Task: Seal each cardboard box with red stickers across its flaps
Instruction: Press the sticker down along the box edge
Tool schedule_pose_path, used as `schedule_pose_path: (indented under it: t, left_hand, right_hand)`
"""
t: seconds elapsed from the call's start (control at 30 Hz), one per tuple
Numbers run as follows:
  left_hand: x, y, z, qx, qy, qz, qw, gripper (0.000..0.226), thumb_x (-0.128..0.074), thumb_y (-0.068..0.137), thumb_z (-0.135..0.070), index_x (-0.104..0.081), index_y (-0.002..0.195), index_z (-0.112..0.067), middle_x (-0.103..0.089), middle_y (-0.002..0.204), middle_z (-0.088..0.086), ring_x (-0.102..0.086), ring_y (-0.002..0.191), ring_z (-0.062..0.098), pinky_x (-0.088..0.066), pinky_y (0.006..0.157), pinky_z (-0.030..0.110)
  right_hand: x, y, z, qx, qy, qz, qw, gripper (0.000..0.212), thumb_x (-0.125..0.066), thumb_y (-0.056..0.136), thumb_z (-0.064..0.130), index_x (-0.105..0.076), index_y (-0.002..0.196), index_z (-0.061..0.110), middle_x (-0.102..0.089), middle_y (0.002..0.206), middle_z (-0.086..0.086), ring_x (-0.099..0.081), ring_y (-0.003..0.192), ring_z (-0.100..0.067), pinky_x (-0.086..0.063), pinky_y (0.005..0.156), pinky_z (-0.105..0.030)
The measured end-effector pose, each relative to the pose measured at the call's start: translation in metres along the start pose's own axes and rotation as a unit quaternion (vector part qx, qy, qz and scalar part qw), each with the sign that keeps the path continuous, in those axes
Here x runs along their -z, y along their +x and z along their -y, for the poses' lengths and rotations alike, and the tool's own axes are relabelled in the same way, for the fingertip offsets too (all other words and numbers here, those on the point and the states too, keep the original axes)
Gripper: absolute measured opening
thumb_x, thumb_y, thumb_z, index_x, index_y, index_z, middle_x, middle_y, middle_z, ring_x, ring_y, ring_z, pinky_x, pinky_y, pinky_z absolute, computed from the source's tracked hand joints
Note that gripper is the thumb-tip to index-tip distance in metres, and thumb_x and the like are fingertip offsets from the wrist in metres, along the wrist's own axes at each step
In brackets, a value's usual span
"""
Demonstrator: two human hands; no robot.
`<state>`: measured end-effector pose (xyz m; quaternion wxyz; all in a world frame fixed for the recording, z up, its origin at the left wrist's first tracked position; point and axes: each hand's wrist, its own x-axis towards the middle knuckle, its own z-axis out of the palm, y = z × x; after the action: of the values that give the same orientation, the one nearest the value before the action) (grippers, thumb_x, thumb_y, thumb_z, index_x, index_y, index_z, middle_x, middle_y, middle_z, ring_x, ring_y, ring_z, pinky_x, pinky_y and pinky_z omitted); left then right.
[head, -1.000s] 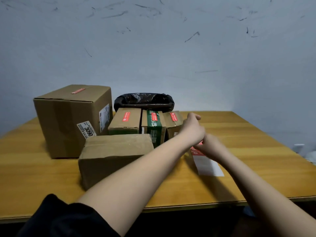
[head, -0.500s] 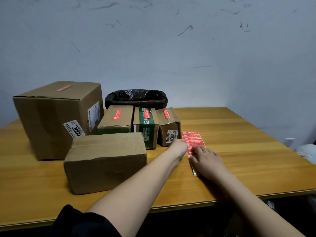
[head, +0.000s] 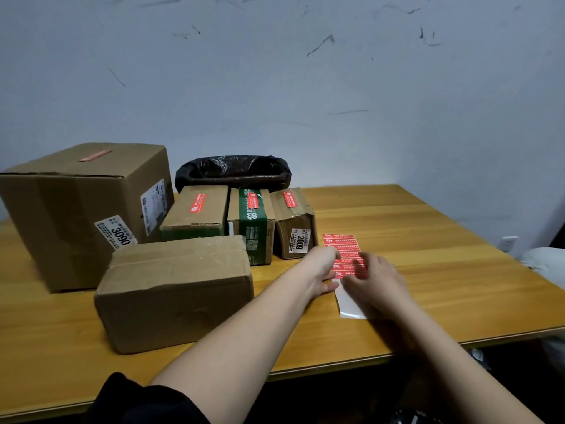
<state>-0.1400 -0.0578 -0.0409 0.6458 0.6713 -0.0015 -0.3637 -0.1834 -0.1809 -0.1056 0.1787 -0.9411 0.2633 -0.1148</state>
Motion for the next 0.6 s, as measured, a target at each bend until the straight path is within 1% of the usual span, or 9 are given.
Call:
schedule_pose_path:
  t: [0.03,0.1,0.13,0.23,0.33,0.43,0.5,0.57,0.6]
  left_hand:
    - [0.001,0.002,0.001,-0.006,0.010,-0.002,1.000,0.012,-0.042,0.098,-0.014,-0.045,0.109,-0.018,-0.049,0.105,0.002,-0.049,0.105,0.018,-0.044,0.086,0.035]
    - [0.002,0.005,0.003,-0.011,0.016,-0.001,1.000,0.018,-0.042,0.098,-0.014,-0.047,0.115,-0.017,-0.051,0.106,0.002,-0.050,0.103,0.016,-0.045,0.085,0.035]
    - [0.002,0.006,0.004,-0.014,0.014,-0.002,1.000,0.021,-0.042,0.098,-0.015,-0.049,0.118,-0.016,-0.053,0.104,0.001,-0.051,0.102,0.016,-0.046,0.084,0.034]
    - [0.004,0.008,0.007,-0.026,0.003,-0.020,0.999,0.019,-0.043,0.098,-0.014,-0.049,0.115,-0.016,-0.054,0.083,-0.003,-0.055,0.093,0.014,-0.047,0.083,0.034]
    - [0.005,0.007,0.006,-0.033,0.005,-0.023,0.999,0.016,-0.044,0.096,-0.011,-0.047,0.112,-0.014,-0.050,0.079,-0.004,-0.056,0.085,0.013,-0.049,0.080,0.034]
    - [0.004,0.008,0.006,-0.037,0.018,-0.021,0.999,0.017,-0.044,0.096,-0.011,-0.047,0.112,-0.014,-0.048,0.082,-0.002,-0.055,0.094,0.016,-0.048,0.071,0.031]
    - [0.005,0.009,0.006,-0.041,0.028,-0.031,0.998,0.012,-0.045,0.095,-0.012,-0.046,0.107,-0.014,-0.048,0.082,-0.002,-0.053,0.095,0.017,-0.046,0.075,0.032]
    - [0.006,0.010,0.006,-0.045,0.050,-0.036,0.997,0.008,-0.049,0.095,-0.015,-0.046,0.103,-0.015,-0.047,0.083,-0.001,-0.052,0.093,0.017,-0.046,0.074,0.031]
    - [0.006,0.009,0.006,-0.047,0.063,-0.037,0.996,0.008,-0.052,0.094,-0.019,-0.047,0.099,-0.015,-0.048,0.084,0.000,-0.051,0.088,0.016,-0.045,0.068,0.028]
  right_hand:
    - [0.003,0.001,-0.003,-0.001,-0.020,0.019,1.000,0.070,-0.056,0.086,0.054,-0.034,0.144,0.020,-0.046,0.142,-0.005,-0.039,0.133,-0.024,-0.035,0.107,-0.039]
    - [0.005,0.001,-0.005,0.010,-0.045,0.034,0.998,0.068,-0.050,0.089,0.057,-0.033,0.144,0.020,-0.046,0.144,-0.003,-0.038,0.135,-0.022,-0.035,0.107,-0.039]
    - [0.005,-0.001,-0.005,0.018,-0.053,0.027,0.998,0.064,-0.048,0.092,0.055,-0.034,0.143,0.020,-0.047,0.144,-0.003,-0.037,0.136,-0.022,-0.035,0.106,-0.038]
    - [0.000,-0.008,-0.004,0.036,-0.080,-0.017,0.996,0.055,-0.042,0.096,0.051,-0.036,0.141,0.020,-0.047,0.145,0.000,-0.030,0.142,-0.020,-0.031,0.106,-0.035]
    - [-0.003,-0.012,-0.003,0.044,-0.090,-0.050,0.994,0.051,-0.039,0.097,0.049,-0.039,0.140,0.020,-0.051,0.142,0.000,-0.036,0.138,-0.019,-0.034,0.103,-0.033]
    - [-0.004,-0.012,-0.002,0.060,-0.092,-0.084,0.990,0.049,-0.046,0.094,0.050,-0.045,0.135,0.022,-0.057,0.132,0.001,-0.050,0.123,-0.021,-0.040,0.092,-0.033]
    - [-0.003,-0.014,-0.002,0.061,-0.077,-0.103,0.990,0.048,-0.055,0.090,0.049,-0.050,0.131,0.024,-0.061,0.127,0.002,-0.054,0.116,-0.023,-0.042,0.086,-0.034]
    - [-0.002,-0.015,-0.002,0.053,-0.005,-0.122,0.991,0.047,-0.064,0.084,0.045,-0.056,0.125,0.023,-0.065,0.120,0.000,-0.057,0.110,-0.025,-0.043,0.083,-0.035]
    - [0.000,-0.015,-0.003,0.045,0.043,-0.129,0.990,0.046,-0.067,0.082,0.042,-0.059,0.122,0.023,-0.066,0.116,-0.001,-0.058,0.109,-0.025,-0.044,0.082,-0.035]
